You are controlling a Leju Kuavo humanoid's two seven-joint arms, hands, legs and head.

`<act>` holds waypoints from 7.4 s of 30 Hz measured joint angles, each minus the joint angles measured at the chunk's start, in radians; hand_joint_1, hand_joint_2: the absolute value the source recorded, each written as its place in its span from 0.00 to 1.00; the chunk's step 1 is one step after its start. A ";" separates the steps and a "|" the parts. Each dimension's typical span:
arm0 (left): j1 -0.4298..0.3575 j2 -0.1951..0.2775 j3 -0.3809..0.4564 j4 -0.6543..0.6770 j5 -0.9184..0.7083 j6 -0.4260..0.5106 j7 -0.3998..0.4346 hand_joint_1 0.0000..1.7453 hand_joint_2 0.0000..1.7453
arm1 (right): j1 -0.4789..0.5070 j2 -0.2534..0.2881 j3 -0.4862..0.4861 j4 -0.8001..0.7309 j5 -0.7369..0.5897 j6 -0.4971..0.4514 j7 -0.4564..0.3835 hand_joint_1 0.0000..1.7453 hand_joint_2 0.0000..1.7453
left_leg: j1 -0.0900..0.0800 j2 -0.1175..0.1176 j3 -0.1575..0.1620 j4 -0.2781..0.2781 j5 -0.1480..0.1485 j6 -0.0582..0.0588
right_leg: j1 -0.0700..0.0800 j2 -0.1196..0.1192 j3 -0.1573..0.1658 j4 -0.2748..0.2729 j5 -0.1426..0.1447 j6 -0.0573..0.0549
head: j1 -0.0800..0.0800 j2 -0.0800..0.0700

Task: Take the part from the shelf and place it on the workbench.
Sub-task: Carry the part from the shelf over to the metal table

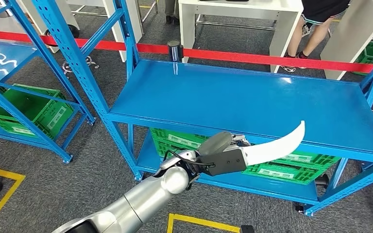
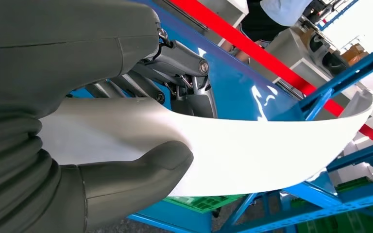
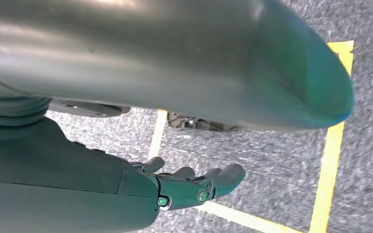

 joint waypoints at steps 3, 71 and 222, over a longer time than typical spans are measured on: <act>0.000 0.000 0.000 0.000 -0.001 0.000 0.000 1.00 1.00 | 0.000 0.000 0.000 0.000 0.000 0.000 0.000 0.00 0.00 | 0.007 0.001 -0.045 0.154 -0.131 -0.016 | -0.001 -0.003 -0.030 -0.002 0.027 -0.011 | -0.007 0.000; 0.090 -0.033 -0.002 -0.072 0.062 -0.086 0.008 1.00 1.00 | 0.054 -0.046 -0.029 0.001 -0.023 -0.054 -0.002 0.00 0.00 | -0.011 0.002 0.137 0.004 -0.074 0.027 | 0.017 -0.015 -0.042 -0.046 0.072 -0.006 | -0.011 0.000; 0.074 -0.056 -0.234 -0.078 0.244 -0.130 -0.050 1.00 1.00 | 0.039 -0.094 -0.017 -0.009 -0.011 -0.082 -0.028 0.00 0.00 | 0.000 0.008 -0.003 0.138 -0.083 0.003 | 0.013 -0.016 0.037 -0.047 -0.001 -0.017 | -0.003 0.000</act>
